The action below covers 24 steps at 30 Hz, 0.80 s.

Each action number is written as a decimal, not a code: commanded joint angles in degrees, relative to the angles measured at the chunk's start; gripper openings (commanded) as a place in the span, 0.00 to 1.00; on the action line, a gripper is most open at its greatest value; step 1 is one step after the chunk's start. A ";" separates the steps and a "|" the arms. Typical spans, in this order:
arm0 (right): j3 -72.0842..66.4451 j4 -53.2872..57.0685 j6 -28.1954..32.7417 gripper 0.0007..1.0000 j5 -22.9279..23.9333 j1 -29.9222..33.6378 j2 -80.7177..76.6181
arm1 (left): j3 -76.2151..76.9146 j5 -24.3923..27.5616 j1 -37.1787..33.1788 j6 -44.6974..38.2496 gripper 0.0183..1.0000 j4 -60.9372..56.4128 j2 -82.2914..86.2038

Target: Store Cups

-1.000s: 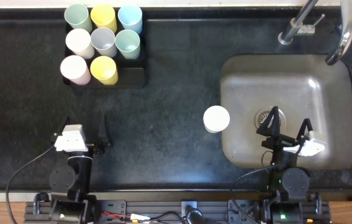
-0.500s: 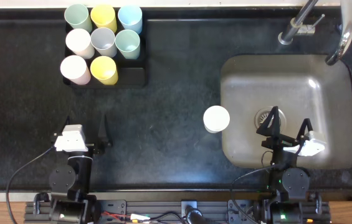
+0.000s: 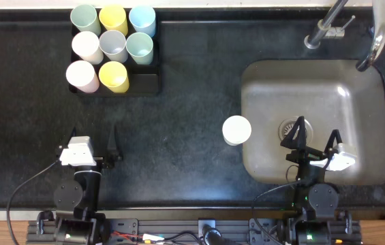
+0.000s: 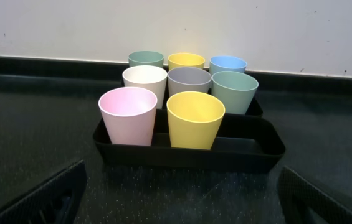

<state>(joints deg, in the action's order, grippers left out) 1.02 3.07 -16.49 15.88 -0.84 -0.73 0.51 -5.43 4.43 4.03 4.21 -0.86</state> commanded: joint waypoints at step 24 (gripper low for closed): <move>73.31 57.70 18.84 1.00 -0.59 -9.73 -60.06 | -0.07 -0.68 0.09 -1.25 1.00 0.13 0.70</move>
<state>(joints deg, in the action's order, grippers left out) 64.27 54.54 -8.10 15.42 -7.64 -50.17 0.51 -5.43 4.43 4.01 4.29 -0.73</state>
